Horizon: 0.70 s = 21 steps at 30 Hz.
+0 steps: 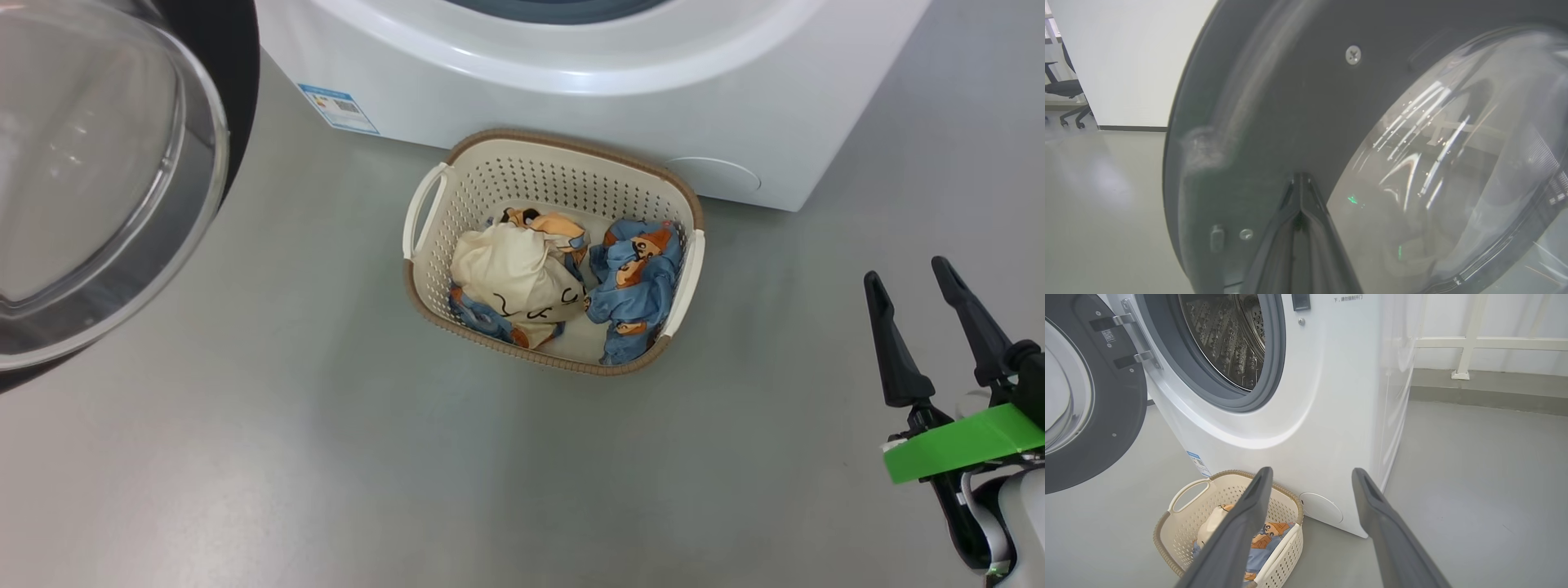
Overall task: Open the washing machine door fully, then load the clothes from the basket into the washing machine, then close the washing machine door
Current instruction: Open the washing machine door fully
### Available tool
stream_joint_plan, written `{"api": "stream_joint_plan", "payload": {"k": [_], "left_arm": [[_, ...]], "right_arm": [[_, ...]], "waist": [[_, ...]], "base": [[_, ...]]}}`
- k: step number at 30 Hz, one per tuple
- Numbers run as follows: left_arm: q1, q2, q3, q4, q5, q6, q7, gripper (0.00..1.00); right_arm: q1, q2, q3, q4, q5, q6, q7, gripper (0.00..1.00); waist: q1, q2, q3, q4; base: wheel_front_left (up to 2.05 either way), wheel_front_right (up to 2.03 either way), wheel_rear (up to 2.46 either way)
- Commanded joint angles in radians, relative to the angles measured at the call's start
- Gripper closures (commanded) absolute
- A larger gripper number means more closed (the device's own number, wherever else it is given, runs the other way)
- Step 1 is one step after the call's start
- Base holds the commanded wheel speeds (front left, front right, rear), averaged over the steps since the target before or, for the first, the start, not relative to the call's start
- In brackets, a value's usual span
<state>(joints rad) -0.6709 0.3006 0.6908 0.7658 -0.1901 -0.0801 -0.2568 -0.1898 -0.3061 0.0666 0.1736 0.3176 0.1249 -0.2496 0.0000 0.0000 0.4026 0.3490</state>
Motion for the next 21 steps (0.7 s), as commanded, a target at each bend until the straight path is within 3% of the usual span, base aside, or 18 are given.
{"api": "stream_joint_plan", "payload": {"k": [1, 11, 21], "left_arm": [[-0.022, 0.084, 0.042, 0.000, 0.008, 0.000, -0.005, 1.00], [-0.052, 0.104, 0.077, 0.059, 0.023, -0.016, -0.005, 1.00], [0.009, 0.053, 0.081, -0.010, 0.022, -0.046, -0.005, 1.00]], "right_arm": [[-0.014, -0.015, 0.025, -0.026, 0.000, 0.006, -0.012, 0.00], [-0.024, -0.012, 0.026, -0.023, 0.002, 0.006, -0.012, 0.00], [0.015, 0.013, 0.007, -0.011, 0.008, 0.006, -0.012, 0.00]], "waist": [[0.0000, 0.0000, 0.011, -0.006], [0.0000, 0.0000, 0.015, -0.024], [0.0000, 0.0000, -0.059, -0.018]], "base": [[0.00, 0.00, 0.00], [0.00, 0.00, 0.00], [0.00, 0.00, 0.00]]}}
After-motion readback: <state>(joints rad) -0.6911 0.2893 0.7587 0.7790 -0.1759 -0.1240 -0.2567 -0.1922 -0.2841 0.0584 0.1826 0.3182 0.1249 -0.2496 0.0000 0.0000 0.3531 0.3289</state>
